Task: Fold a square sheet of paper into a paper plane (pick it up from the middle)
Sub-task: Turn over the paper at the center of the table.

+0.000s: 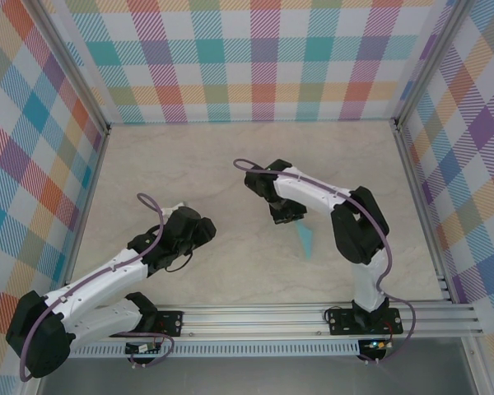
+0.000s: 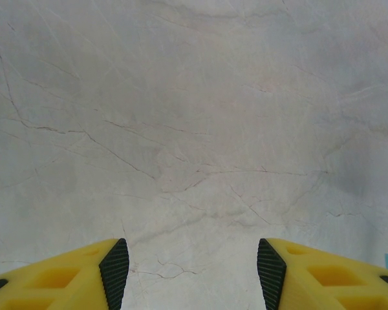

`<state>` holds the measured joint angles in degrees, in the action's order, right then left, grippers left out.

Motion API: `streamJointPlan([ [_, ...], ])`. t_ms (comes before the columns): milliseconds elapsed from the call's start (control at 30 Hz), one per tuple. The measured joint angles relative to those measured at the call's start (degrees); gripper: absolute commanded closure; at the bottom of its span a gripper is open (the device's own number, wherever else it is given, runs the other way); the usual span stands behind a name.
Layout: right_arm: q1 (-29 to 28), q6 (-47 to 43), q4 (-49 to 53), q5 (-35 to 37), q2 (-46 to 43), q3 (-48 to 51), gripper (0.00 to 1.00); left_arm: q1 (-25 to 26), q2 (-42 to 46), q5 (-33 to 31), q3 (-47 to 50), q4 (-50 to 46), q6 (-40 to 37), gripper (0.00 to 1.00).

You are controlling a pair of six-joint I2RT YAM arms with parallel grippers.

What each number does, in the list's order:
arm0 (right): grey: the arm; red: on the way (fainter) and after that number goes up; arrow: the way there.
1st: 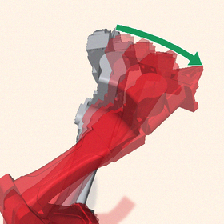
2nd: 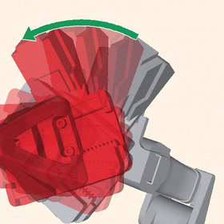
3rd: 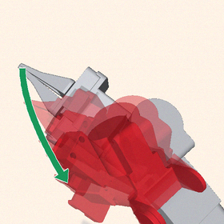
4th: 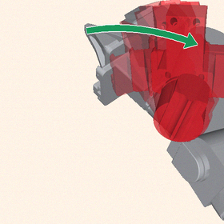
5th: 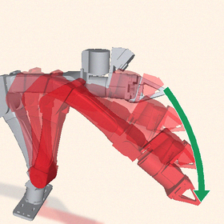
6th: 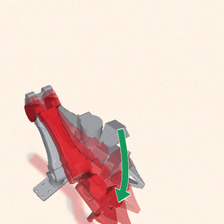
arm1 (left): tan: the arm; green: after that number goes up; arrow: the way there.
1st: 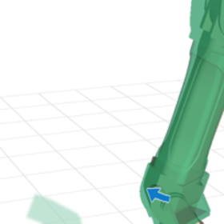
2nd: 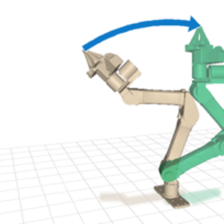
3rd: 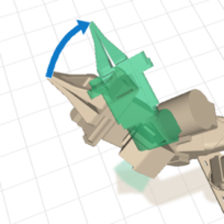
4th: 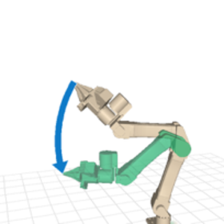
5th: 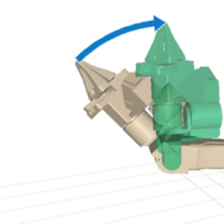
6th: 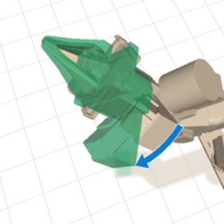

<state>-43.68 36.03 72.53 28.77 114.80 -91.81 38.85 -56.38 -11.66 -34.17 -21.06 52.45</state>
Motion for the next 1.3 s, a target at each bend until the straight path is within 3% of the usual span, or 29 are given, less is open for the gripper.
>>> streamJointPlan([
  [133,-1.62,1.07,-0.33,-1.57,4.31,-2.58,0.87,0.0,0.22,0.0,0.0,-0.04,0.52,0.42],
  [300,-3.65,2.1,-2.12,-5.31,8.94,-5.33,0.77,0.0,0.52,0.02,0.0,-0.04,0.72,0.41],
  [600,-4.81,1.75,-10.58,-15.63,8.15,-4.5,0.46,0.0,-0.04,0.24,0.0,-0.04,0.7,0.41],
  [900,-4.48,0.61,-20.7,-17.73,-12.9,6.67,0.35,0.0,-0.76,0.68,0.0,-0.02,0.7,0.4],
  [1000,-2.99,0.63,-24.24,-17.86,-21.44,12.41,0.4,0.0,-1.14,1.11,-0.02,-0.02,0.7,0.4],
  [1133,3.65,0.63,-31.28,-22.36,-34.07,24.35,0.41,0.0,-1.68,1.81,-0.04,0.17,0.7,0.39],
  [1233,11.82,1.07,-38.18,-30.38,-42.99,35.15,0.5,-0.02,-2.78,2.82,-0.04,0.48,0.7,0.38],
  [1300,17.31,2.08,-41.94,-35.74,-46.25,40.76,0.51,-0.02,-3.85,3.8,-0.04,1.05,0.74,0.38],
])
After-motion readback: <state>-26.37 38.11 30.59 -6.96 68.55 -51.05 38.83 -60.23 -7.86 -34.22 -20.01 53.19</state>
